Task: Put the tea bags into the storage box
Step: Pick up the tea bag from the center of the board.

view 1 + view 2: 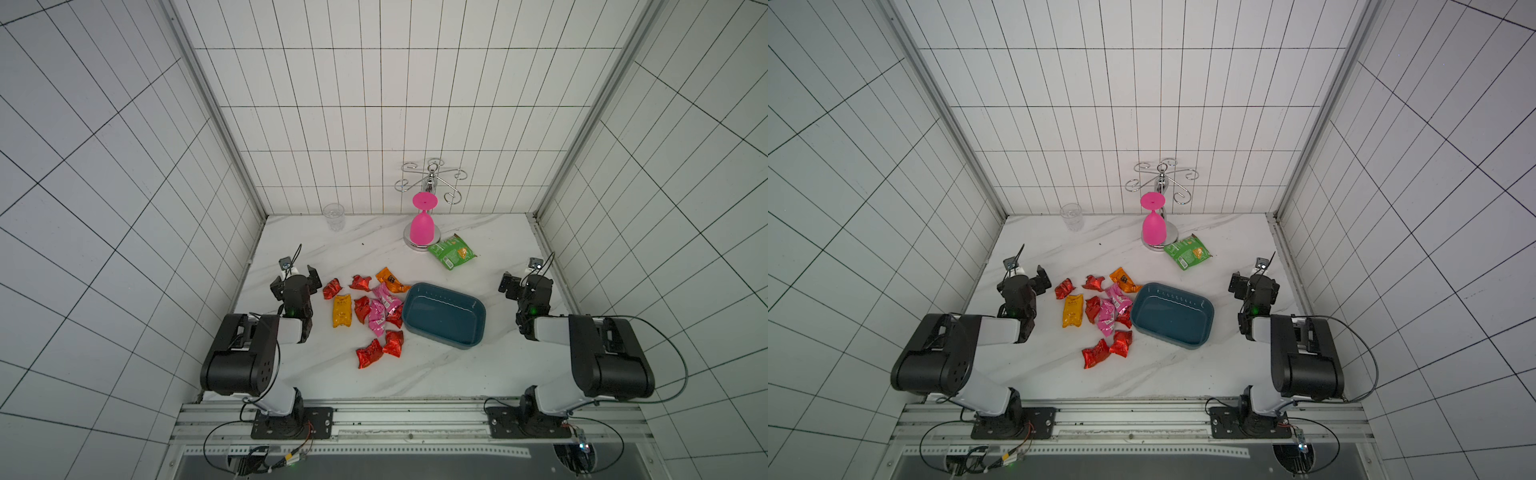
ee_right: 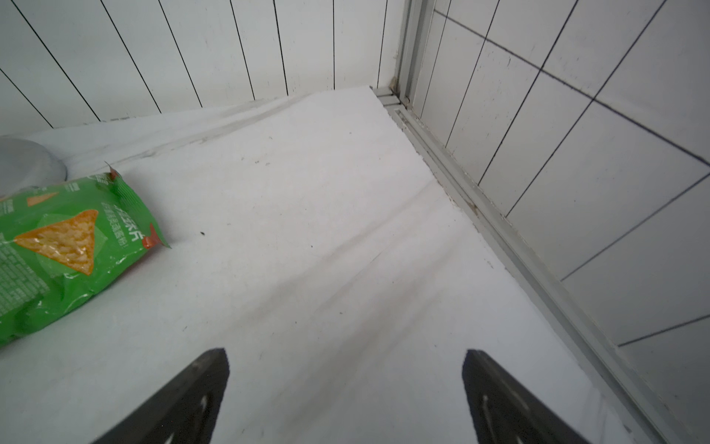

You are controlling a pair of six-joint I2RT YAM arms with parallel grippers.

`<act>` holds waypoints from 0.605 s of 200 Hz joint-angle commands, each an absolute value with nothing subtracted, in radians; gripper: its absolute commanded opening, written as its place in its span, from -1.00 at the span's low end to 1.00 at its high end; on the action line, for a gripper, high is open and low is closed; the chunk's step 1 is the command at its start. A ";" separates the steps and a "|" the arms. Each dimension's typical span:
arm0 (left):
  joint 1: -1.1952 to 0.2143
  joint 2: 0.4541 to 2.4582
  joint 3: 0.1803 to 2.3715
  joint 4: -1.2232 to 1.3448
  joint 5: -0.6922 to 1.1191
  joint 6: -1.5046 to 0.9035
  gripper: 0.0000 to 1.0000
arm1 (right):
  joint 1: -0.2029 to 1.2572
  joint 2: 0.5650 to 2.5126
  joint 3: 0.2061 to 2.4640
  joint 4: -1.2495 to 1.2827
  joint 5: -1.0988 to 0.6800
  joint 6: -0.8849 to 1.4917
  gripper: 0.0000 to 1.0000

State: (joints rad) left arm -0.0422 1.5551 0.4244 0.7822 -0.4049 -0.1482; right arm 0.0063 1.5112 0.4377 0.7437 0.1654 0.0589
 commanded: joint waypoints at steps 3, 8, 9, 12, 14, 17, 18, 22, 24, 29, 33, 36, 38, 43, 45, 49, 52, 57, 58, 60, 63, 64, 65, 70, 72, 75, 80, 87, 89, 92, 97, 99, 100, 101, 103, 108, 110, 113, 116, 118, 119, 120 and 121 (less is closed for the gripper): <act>-0.086 1.498 0.445 0.789 -0.468 -0.074 0.95 | -0.002 1.405 0.574 0.470 0.215 0.074 0.88; -0.097 1.475 0.465 0.726 -0.482 -0.072 0.95 | -0.002 1.388 0.607 0.420 0.216 0.087 0.87; -0.099 1.469 0.470 0.712 -0.483 -0.072 0.95 | -0.002 1.385 0.611 0.410 0.216 0.090 0.87; -0.104 1.457 0.484 0.668 -0.484 -0.074 0.95 | -0.002 1.377 0.631 0.386 0.214 0.104 0.87; -0.107 1.445 0.496 0.638 -0.485 -0.078 0.95 | -0.002 1.371 0.642 0.366 0.211 0.111 0.87; -0.109 1.431 0.513 0.584 -0.487 -0.088 0.96 | -0.002 1.362 0.662 0.333 0.205 0.123 0.86; -0.111 1.427 0.520 0.567 -0.488 -0.092 0.96 | -0.002 1.359 0.671 0.323 0.203 0.127 0.86; -0.115 1.408 0.545 0.489 -0.491 -0.111 0.97 | 0.000 1.351 0.700 0.278 0.196 0.147 0.86; -0.117 1.400 0.562 0.446 -0.492 -0.124 0.96 | 0.001 1.346 0.720 0.253 0.195 0.159 0.86; -0.121 1.380 0.601 0.338 -0.492 -0.159 0.96 | 0.004 1.340 0.763 0.186 0.190 0.192 0.86; -0.123 1.367 0.636 0.258 -0.493 -0.190 0.96 | 0.007 1.337 0.800 0.126 0.183 0.217 0.85; -0.123 1.361 0.658 0.204 -0.496 -0.218 0.95 | 0.012 1.335 0.829 0.086 0.178 0.232 0.83; -0.123 1.355 0.673 0.171 -0.499 -0.236 0.96 | 0.017 1.334 0.847 0.055 0.176 0.241 0.82; -0.125 1.346 0.709 0.086 -0.495 -0.281 0.96 | 0.028 1.333 0.878 0.001 0.176 0.258 0.81; -0.124 1.343 0.720 0.050 -0.493 -0.302 0.95 | 0.036 1.332 0.897 -0.027 0.178 0.266 0.81; -0.127 1.338 0.747 -0.014 -0.490 -0.346 0.96 | 0.052 1.331 0.927 -0.071 0.183 0.280 0.80; -0.127 1.335 0.764 -0.062 -0.484 -0.376 0.96 | 0.068 1.330 0.948 -0.105 0.186 0.288 0.79; -0.126 1.334 0.795 -0.141 -0.469 -0.429 0.96 | 0.095 1.330 0.982 -0.152 0.184 0.297 0.75; -0.126 1.333 0.801 -0.154 -0.464 -0.437 0.96 | 0.101 1.329 0.985 -0.163 0.184 0.299 0.75; -0.127 1.333 0.812 -0.185 -0.453 -0.454 0.96 | 0.114 1.328 0.998 -0.180 0.185 0.302 0.75; -0.128 1.331 0.827 -0.221 -0.436 -0.475 0.96 | 0.134 1.328 1.014 -0.205 0.187 0.309 0.75; -0.129 1.331 0.831 -0.235 -0.432 -0.485 0.96 | 0.140 1.328 1.019 -0.213 0.187 0.311 0.75; -0.129 1.331 0.835 -0.248 -0.427 -0.493 0.96 | 0.146 1.328 1.023 -0.219 0.188 0.314 0.74; -0.131 1.327 0.853 -0.300 -0.397 -0.532 0.96 | 0.182 1.327 1.044 -0.253 0.187 0.321 0.74; -0.134 1.325 0.858 -0.315 -0.386 -0.541 0.96 | 0.199 1.325 1.053 -0.267 0.187 0.322 0.74; -0.137 1.320 0.862 -0.331 -0.363 -0.551 0.96 | 0.224 1.325 1.063 -0.283 0.187 0.323 0.74; -0.143 1.307 0.862 -0.351 -0.326 -0.563 0.96 | 0.268 1.325 1.080 -0.307 0.188 0.325 0.74; -0.157 1.285 0.858 -0.375 -0.298 -0.593 0.95 | 0.331 1.326 1.105 -0.348 0.186 0.326 0.74; -0.163 1.277 0.855 -0.382 -0.293 -0.602 0.96 | 0.348 1.327 1.113 -0.361 0.185 0.328 0.73; -0.166 1.264 0.850 -0.391 -0.283 -0.615 0.96 | 0.376 1.329 1.124 -0.385 0.182 0.332 0.71; -0.176 1.243 0.842 -0.403 -0.267 -0.635 0.96 | 0.419 1.334 1.145 -0.425 0.169 0.337 0.67; -0.178 1.234 0.839 -0.406 -0.262 -0.644 0.95 | 0.437 1.335 1.153 -0.439 0.162 0.339 0.66; -0.180 1.230 0.837 -0.407 -0.260 -0.648 0.96 | 0.446 1.336 1.157 -0.450 0.158 0.340 0.65; -0.181 1.227 0.835 -0.409 -0.258 -0.651 0.96 | 0.454 1.336 1.161 -0.455 0.154 0.340 0.64; -0.183 1.219 0.832 -0.414 -0.249 -0.663 0.96 | 0.470 1.338 1.167 -0.473 0.146 0.341 0.63; -0.186 1.201 0.827 -0.429 -0.238 -0.682 0.96 | 0.514 1.342 1.184 -0.514 0.129 0.348 0.58; -0.187 1.195 0.826 -0.435 -0.230 -0.688 0.96 | 0.531 1.343 1.190 -0.533 0.124 0.352 0.57; -0.188 1.186 0.824 -0.446 -0.224 -0.698 0.96 | 0.557 1.344 1.198 -0.556 0.114 0.357 0.56; -0.189 1.177 0.824 -0.458 -0.220 -0.709 0.96 | 0.586 1.345 1.204 -0.582 0.105 0.359 0.55; -0.189 1.172 0.824 -0.465 -0.214 -0.715 0.96 | 0.603 1.345 1.208 -0.595 0.100 0.359 0.53; -0.189 1.170 0.825 -0.472 -0.212 -0.719 0.96 | 0.611 1.345 1.209 -0.603 0.097 0.361 0.52; -0.189 1.168 0.825 -0.478 -0.210 -0.721 0.96 | 0.621 1.345 1.210 -0.609 0.094 0.361 0.51; -0.189 1.166 0.825 -0.482 -0.210 -0.724 0.96 | 0.630 1.345 1.212 -0.615 0.092 0.363 0.50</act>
State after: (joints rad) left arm -0.1772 1.2346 0.8383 -0.2771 -0.3088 -0.5701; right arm 0.4633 1.3376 1.1332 -0.3061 0.1600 0.3119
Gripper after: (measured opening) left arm 0.979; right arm 0.786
